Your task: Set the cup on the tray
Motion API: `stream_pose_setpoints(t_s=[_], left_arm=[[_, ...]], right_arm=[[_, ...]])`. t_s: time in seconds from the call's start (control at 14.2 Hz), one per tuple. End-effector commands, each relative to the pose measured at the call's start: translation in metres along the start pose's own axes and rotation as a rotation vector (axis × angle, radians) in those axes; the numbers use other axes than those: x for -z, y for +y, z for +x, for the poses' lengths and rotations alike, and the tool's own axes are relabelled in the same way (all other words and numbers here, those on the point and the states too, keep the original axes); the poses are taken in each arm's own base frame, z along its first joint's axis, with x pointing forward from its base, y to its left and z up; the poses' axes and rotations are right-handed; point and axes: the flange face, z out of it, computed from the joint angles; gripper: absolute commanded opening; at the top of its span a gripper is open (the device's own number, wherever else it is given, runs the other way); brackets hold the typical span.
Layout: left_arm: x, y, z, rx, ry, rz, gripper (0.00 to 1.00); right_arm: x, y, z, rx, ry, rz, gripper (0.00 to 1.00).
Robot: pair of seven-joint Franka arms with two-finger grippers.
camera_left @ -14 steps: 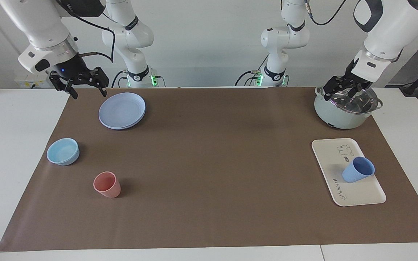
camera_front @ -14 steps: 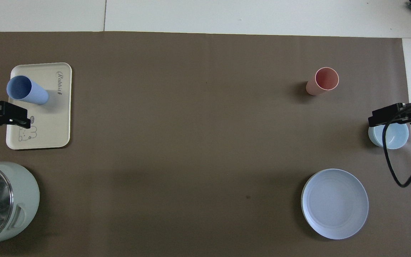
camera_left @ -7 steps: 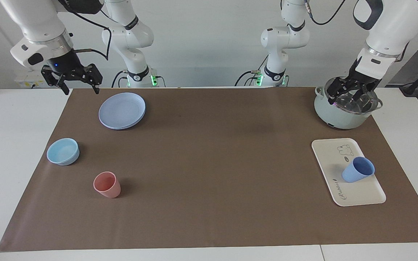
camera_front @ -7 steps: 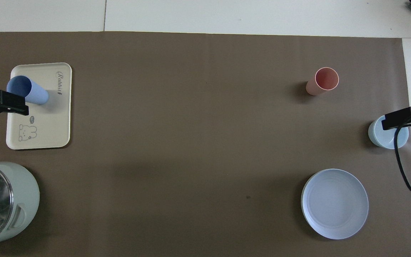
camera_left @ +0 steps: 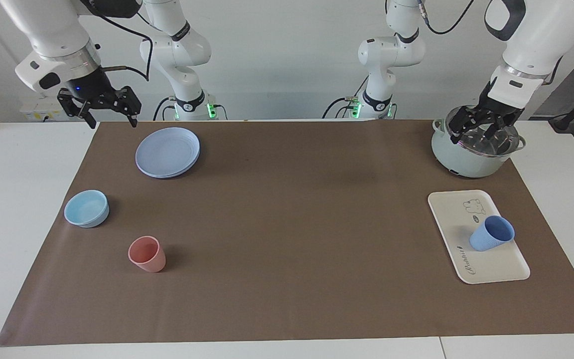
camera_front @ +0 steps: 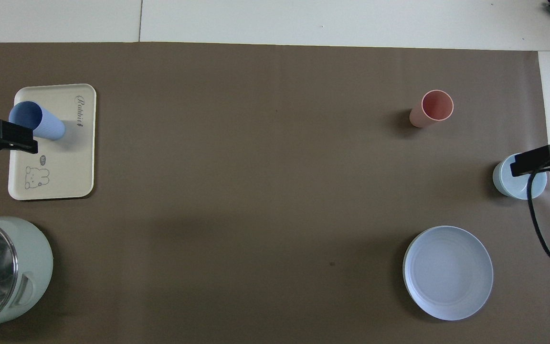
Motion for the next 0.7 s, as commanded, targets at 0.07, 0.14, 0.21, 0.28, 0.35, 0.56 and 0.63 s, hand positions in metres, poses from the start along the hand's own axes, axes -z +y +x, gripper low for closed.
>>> stream_pose_setpoints(t_s=[0.07,0.14,0.21,0.28,0.35,0.56,0.63], left_arm=[[0.0053,0.0009,-0.0013,-0.004,0.019,0.012,1.0],[0.0046,0.0009,-0.0014,-0.004,0.018,0.013,1.0],[0.0047,0.0026,-0.0014,-0.008,0.019,0.012,1.0],[0.0048,0.0026,-0.0012,-0.005,0.021,0.012,1.0],[0.0048,0.0026,-0.0012,-0.005,0.021,0.012,1.0],[0.0051,0.0027,-0.0009,-0.007,0.024,0.012,1.0],[0.0052,0.0027,-0.0007,-0.007,0.025,0.012,1.0]], right_arm=[[0.0029,0.0004,-0.0068,-0.023,-0.004,0.021,1.0],[0.0031,0.0004,-0.0067,-0.023,-0.002,0.021,1.0],[0.0032,0.0004,-0.0065,-0.023,0.0,0.021,1.0],[0.0039,0.0004,-0.0065,-0.024,0.001,0.021,1.0],[0.0031,0.0004,-0.0067,-0.024,-0.002,0.021,1.0],[0.0034,-0.0003,-0.0063,-0.038,0.001,0.019,1.0],[0.0037,-0.0009,-0.0059,-0.048,0.004,0.018,1.0]])
